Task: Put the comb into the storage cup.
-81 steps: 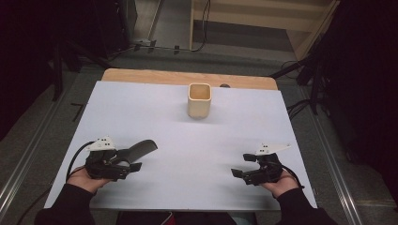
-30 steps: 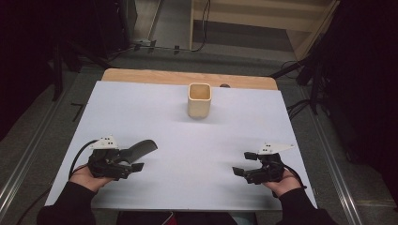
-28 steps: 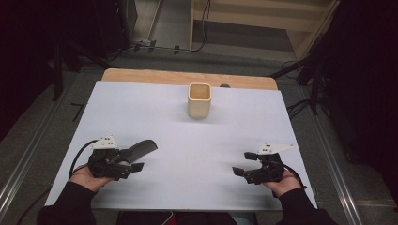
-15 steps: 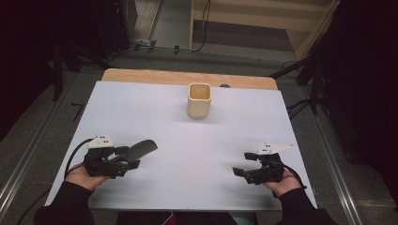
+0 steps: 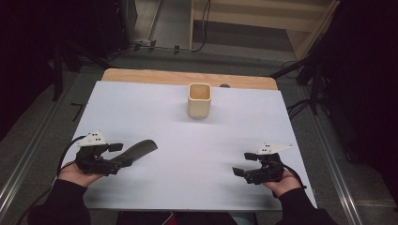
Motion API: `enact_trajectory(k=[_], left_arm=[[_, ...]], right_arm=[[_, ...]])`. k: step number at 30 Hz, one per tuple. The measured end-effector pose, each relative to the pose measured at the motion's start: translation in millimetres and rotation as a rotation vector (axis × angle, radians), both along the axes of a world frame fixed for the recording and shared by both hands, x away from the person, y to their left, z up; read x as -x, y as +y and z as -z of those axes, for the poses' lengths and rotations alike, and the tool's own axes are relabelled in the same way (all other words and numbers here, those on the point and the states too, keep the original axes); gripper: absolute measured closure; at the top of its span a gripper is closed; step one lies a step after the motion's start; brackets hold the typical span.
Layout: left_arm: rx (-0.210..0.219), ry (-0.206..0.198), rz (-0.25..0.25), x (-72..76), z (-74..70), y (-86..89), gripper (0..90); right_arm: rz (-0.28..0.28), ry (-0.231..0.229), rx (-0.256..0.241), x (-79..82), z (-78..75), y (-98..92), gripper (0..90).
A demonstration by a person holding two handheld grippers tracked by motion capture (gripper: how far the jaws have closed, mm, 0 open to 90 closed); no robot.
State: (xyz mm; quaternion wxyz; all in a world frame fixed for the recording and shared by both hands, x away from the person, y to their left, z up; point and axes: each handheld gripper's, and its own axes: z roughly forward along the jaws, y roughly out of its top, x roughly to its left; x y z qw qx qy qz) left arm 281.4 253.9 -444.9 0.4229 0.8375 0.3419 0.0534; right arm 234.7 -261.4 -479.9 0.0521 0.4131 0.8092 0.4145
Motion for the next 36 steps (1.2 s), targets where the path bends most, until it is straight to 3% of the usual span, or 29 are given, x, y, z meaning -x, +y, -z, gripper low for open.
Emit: enact_trajectory(k=[15, 36], left_arm=[[-0.017, -0.013, -0.014, -3.9, -2.9, 17.6, 20.6], [-0.023, -0.025, -0.049, -8.8, -5.1, 41.9, 20.8]], right_arm=[[-0.005, 0.001, 0.006, -0.1, 0.5, 0.1, 16.2], [-0.002, 0.006, 0.006, -0.2, 0.8, 0.4, 16.2]])
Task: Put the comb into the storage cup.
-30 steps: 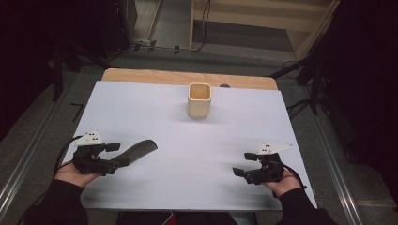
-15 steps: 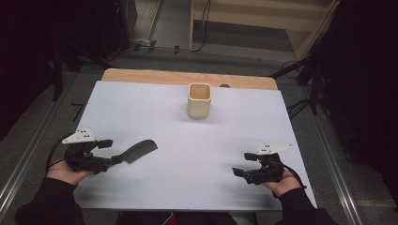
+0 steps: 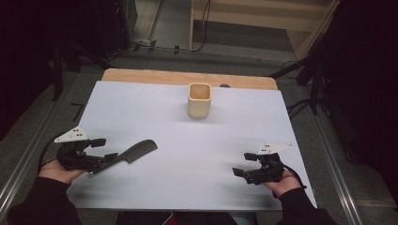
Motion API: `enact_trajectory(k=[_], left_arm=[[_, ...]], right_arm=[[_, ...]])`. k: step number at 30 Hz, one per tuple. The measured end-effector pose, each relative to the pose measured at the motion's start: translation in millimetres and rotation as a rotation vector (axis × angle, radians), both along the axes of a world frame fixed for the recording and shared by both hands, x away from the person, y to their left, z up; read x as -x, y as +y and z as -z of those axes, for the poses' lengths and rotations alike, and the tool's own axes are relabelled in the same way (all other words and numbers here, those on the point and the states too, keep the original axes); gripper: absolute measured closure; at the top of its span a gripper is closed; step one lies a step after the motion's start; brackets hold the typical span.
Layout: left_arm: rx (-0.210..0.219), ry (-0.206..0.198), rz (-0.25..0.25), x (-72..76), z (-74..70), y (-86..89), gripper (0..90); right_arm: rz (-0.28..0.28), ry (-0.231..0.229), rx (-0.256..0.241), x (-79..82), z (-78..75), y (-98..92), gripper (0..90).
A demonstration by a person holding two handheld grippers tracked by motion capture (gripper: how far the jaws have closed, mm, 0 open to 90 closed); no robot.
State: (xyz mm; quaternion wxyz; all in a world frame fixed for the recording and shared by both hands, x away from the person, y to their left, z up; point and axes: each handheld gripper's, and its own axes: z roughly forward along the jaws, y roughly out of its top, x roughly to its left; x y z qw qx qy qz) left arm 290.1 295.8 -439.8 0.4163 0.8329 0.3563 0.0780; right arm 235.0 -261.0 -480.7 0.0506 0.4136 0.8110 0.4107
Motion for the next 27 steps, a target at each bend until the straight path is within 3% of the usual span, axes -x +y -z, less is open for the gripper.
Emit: enact_trajectory(k=[27], left_arm=[[-0.032, 0.045, 0.024, -4.0, 28.5, 6.0, 21.3]], right_arm=[[-0.007, 0.004, 0.001, 0.0, 0.1, 0.6, 16.2]])
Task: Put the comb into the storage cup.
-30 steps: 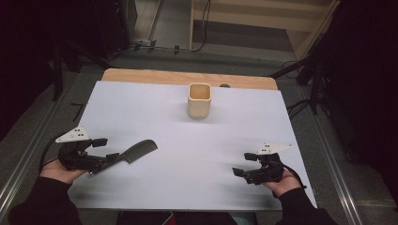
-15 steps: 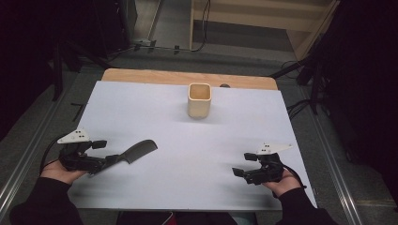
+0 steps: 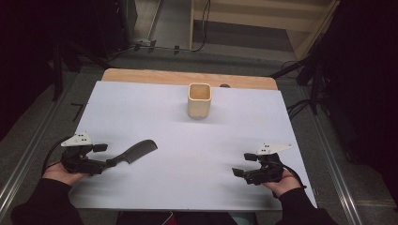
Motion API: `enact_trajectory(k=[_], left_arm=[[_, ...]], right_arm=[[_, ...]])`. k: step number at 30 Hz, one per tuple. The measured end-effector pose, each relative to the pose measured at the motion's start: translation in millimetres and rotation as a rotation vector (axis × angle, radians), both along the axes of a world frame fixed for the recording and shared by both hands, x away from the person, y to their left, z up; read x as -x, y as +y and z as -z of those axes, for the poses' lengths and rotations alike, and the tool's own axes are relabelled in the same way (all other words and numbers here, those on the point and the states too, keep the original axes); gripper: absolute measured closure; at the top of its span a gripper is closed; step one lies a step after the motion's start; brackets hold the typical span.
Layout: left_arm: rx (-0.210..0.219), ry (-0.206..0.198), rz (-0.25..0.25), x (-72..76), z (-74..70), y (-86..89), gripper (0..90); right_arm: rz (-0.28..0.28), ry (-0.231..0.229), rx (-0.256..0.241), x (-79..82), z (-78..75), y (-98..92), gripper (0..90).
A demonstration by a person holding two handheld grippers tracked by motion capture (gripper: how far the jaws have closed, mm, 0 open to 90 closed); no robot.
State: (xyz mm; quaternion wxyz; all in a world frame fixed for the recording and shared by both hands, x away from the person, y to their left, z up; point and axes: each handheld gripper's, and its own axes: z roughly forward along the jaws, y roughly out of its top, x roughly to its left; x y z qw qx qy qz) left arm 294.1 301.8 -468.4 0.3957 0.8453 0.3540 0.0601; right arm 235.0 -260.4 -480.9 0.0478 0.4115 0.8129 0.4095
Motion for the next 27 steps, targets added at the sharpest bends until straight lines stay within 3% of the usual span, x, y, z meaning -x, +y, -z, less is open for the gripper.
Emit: enact_trajectory(k=[10, 27], left_arm=[[0.005, -0.002, -0.021, 6.3, 2.7, 9.7, 21.3], [-0.067, 0.026, 0.007, 12.3, 13.0, 12.2, 29.3]], right_arm=[[-0.021, 0.001, 0.006, -4.4, 0.0, 4.6, 16.2], [-0.045, 0.001, 0.013, -9.1, 0.0, 9.9, 16.2]])
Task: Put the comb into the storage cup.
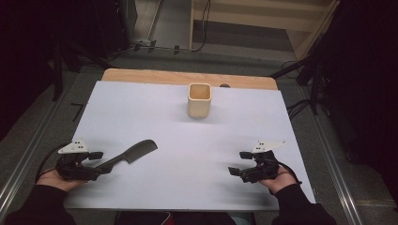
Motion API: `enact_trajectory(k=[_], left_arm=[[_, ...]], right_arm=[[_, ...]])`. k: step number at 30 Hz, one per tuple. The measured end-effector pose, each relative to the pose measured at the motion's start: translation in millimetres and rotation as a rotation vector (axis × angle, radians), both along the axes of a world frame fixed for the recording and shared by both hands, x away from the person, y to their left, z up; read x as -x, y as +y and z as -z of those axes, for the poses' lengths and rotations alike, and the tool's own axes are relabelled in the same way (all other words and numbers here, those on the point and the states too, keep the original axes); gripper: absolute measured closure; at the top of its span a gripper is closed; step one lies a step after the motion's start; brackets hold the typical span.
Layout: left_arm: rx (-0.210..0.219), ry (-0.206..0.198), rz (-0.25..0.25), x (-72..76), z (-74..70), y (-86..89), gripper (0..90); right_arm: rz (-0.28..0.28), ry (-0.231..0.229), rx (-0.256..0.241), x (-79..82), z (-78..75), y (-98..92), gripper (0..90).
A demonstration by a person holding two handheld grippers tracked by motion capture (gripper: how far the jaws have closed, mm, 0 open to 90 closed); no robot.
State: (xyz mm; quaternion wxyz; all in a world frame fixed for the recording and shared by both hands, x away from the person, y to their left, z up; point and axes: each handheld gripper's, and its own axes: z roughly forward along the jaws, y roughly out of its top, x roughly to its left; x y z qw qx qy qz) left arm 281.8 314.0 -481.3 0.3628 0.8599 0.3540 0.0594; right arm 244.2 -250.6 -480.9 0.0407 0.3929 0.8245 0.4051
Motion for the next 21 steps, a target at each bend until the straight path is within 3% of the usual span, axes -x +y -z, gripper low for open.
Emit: enact_trajectory(k=[7, 15, 17, 18, 21], left_arm=[[-0.046, 0.013, 0.014, 0.7, 6.2, -2.7, 33.5], [-0.073, -0.034, 0.028, 3.8, 8.0, -3.8, 37.9], [-0.094, -0.044, 0.032, 4.6, 7.5, -5.4, 39.9], [-0.135, -0.062, 0.040, 5.8, 6.6, -7.9, 41.3], [-0.168, -0.075, 0.047, 6.9, 6.1, -11.0, 42.5]], right_arm=[[0.000, -0.001, 0.003, -0.2, 0.4, 0.4, 16.2], [0.000, -0.001, 0.006, -0.3, 0.6, 0.4, 16.2], [0.000, -0.001, 0.005, -0.2, 0.6, 0.4, 16.2], [0.001, -0.001, 0.006, -0.2, 0.6, 0.3, 16.2], [0.002, -0.001, 0.006, -0.3, 0.7, 0.3, 16.2]])
